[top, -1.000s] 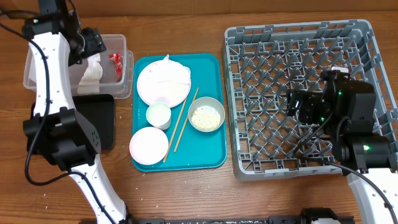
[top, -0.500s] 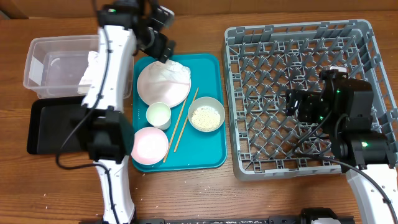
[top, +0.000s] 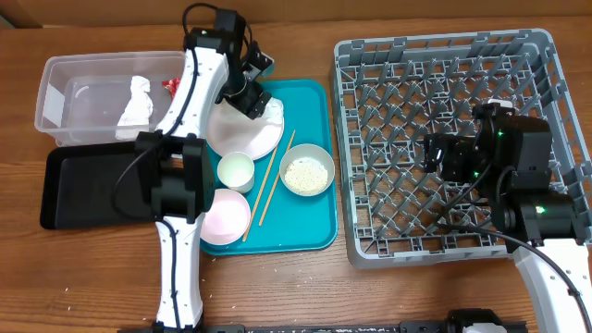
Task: Sort waste into correct bins and load items into the dishwasher
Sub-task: 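Grasp the white tissue on the plate with the left gripper, then carry the tissue left and release it into the clear bin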
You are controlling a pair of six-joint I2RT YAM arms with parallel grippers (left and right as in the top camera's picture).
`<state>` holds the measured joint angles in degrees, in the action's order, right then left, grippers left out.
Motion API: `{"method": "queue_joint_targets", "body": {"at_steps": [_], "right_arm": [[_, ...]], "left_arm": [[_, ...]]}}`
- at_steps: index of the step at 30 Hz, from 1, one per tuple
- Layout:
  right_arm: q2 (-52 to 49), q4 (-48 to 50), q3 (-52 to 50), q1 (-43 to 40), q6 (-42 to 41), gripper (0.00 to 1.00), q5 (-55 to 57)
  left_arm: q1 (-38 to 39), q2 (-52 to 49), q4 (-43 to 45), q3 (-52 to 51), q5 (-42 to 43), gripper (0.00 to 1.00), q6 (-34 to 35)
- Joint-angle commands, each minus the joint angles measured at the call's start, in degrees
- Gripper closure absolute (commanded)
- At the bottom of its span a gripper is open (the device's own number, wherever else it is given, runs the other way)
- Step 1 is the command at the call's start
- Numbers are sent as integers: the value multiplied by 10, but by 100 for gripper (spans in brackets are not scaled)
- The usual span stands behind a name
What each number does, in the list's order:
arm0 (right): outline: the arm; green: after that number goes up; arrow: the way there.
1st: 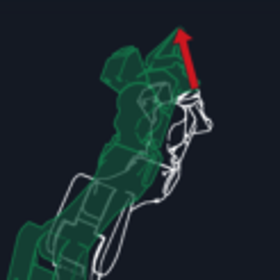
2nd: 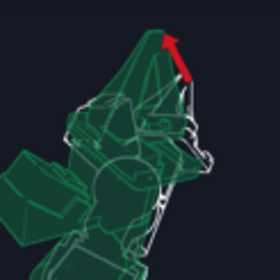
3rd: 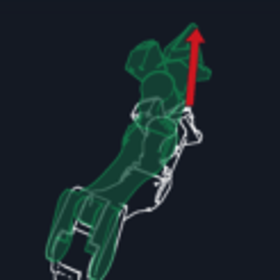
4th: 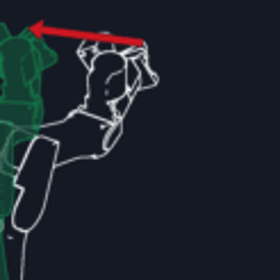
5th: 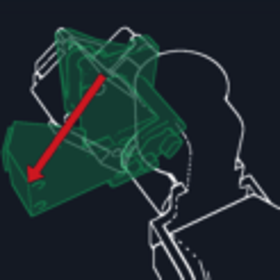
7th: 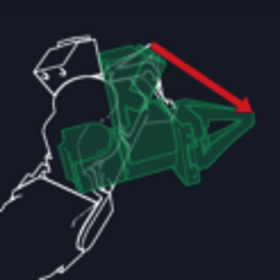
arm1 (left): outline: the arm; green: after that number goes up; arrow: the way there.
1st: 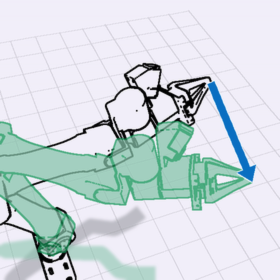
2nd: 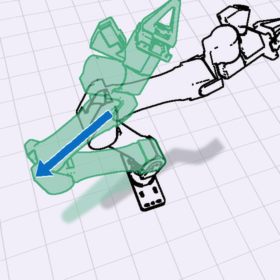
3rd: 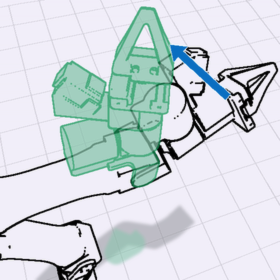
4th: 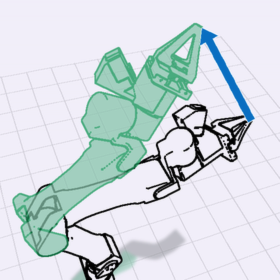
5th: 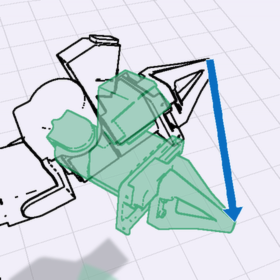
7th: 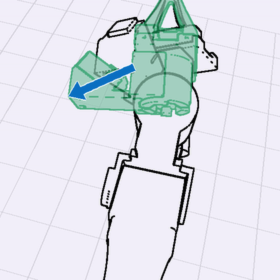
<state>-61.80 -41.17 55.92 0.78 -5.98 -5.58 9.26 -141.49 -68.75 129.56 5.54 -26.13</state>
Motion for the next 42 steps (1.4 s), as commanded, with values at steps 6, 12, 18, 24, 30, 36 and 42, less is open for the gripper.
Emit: {"method": "queue_joint_targets", "body": {"at_steps": [6,12,18,24,30,36,42], "right_arm": [[-4,-1,13,-2,0,0,-1],[-4,-6,13,-2,0,0,-1],[-4,-13,13,-2,0,0,-1],[-4,-14,13,-2,0,0,-1],[-4,-15,13,-2,0,0,-2],[-4,-15,13,-2,0,0,-1],[-4,-14,13,-2,0,0,-1]], "left_arm": [[-2,-30,1,-4,20,16,-13],[-2,-55,-5,-4,20,34,-12],[-2,-57,-14,-4,19,96,7],[-3,-33,-71,48,20,96,27],[-22,6,-137,185,18,96,105],[-89,45,-166,250,0,96,221],[-162,31,-193,236,-19,96,271]]}}
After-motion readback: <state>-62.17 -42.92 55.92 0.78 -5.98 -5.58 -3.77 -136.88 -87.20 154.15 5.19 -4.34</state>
